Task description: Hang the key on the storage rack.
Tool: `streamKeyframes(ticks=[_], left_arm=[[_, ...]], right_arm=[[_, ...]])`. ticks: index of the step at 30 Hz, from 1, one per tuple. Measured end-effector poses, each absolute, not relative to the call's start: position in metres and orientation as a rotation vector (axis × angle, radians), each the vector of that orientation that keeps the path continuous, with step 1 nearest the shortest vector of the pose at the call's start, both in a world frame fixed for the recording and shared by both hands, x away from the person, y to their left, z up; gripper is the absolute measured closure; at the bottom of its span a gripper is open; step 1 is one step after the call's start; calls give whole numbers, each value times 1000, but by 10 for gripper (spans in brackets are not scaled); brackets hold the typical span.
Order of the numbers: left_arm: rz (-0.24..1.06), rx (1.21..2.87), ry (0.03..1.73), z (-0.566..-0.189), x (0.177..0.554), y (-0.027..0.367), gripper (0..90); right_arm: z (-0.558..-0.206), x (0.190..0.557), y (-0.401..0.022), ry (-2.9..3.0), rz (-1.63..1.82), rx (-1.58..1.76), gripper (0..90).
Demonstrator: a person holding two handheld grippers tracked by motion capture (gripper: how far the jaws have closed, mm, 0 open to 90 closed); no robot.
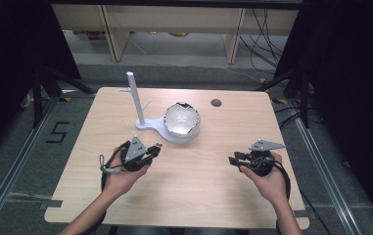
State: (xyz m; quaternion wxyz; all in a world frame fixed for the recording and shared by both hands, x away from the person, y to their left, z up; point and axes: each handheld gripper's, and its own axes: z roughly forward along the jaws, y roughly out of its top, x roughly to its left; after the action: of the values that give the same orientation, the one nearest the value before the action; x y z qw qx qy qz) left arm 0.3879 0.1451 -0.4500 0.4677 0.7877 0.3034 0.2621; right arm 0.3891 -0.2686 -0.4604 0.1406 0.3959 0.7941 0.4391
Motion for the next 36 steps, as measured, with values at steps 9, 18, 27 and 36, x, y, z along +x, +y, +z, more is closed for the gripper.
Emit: streamKeyframes(ticks=[9, 18, 27, 36], left_arm=[[722, 1897, 809, -430, 405, 184, 806], [749, 1889, 901, -418, 426, 208, 806], [739, 1927, 994, -403, 455, 228, 805], [761, 1946, 1072, -385, 480, 237, 805]], right_arm=[[-487, 372, -283, 2103, 1313, 1265, 592], [-501, 362, -286, 2054, 1328, 1323, 587], [-504, 362, -288, 2053, 1330, 1303, 581], [-505, 361, -287, 2037, 1369, 1315, 574]])
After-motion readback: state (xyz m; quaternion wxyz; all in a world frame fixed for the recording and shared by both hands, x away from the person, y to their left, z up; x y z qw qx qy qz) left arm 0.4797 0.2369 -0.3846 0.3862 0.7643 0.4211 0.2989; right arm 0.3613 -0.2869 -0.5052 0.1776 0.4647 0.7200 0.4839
